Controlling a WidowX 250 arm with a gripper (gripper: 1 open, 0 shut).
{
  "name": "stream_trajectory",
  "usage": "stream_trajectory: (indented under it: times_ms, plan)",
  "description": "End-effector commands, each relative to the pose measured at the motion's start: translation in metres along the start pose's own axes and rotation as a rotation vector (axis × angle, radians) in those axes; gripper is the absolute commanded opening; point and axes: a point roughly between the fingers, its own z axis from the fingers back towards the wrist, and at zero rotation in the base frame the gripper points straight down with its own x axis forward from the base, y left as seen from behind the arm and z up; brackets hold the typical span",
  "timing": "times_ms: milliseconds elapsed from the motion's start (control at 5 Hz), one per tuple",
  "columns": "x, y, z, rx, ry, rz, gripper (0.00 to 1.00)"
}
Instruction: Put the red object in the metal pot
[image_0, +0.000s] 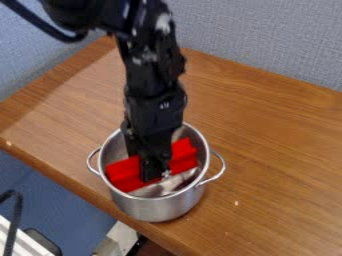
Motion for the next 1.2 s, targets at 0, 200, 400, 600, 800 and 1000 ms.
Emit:
stream_trajectory:
  times_ms: [0, 200, 400, 600, 800, 1000]
  plan:
    - [-0.003, 0.008, 0.03, 0.048, -0.028, 0.029, 0.0]
    - [-0.005, 0.012, 0.05, 0.082, -0.033, 0.058, 0.0]
    - [-0.009, 0.002, 0.03, 0.084, 0.003, 0.021, 0.0]
    - [-0.014, -0.008, 0.012, 0.089, 0.031, -0.01, 0.0]
    - [-0.011, 0.026, 0.033, 0.128, 0.025, 0.084, 0.0]
    - [-0.014, 0.049, 0.032, 0.131, 0.052, 0.164, 0.0]
